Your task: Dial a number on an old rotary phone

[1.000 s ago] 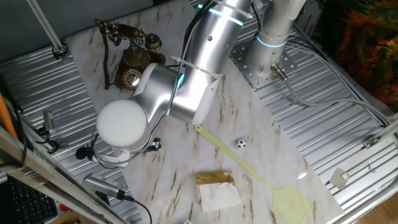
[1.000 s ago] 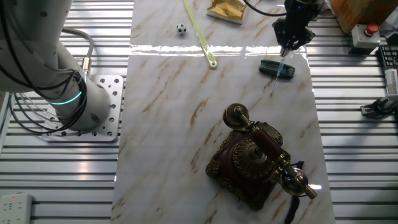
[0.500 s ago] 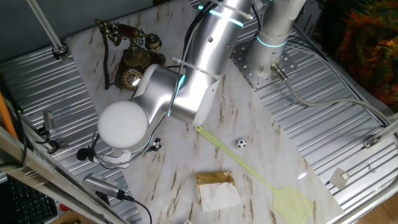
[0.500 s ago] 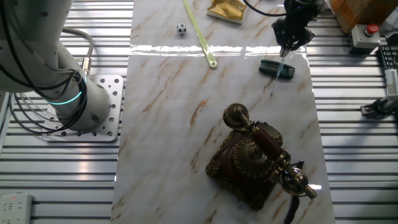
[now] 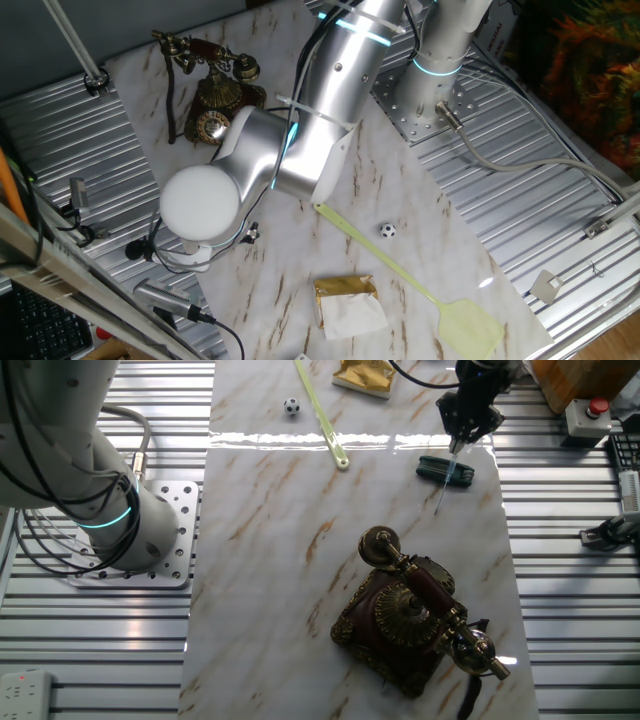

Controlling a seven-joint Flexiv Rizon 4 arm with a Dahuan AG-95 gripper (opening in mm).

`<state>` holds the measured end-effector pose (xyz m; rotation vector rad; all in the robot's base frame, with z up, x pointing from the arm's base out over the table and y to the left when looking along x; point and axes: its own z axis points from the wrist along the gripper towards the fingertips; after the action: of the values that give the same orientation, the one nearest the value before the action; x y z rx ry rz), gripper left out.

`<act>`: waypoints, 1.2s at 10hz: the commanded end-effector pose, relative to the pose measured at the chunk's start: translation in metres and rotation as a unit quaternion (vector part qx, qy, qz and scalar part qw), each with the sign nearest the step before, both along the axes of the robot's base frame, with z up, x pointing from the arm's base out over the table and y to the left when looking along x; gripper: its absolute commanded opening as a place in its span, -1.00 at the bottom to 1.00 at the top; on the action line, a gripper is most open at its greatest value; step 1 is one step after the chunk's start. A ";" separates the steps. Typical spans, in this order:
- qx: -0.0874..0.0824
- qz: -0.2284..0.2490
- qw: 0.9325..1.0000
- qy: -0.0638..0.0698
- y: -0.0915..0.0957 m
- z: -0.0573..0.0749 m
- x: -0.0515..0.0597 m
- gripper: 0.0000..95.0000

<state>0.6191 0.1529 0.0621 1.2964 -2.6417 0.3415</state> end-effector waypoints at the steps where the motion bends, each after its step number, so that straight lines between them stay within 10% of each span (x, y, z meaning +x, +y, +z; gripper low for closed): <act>1: -0.003 0.000 1.000 0.000 0.000 -0.001 0.000 -1.00; 12: -0.020 0.002 1.000 0.004 -0.001 -0.006 -0.001 -1.00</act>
<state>0.6182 0.1526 0.0561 1.2908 -2.6099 0.3887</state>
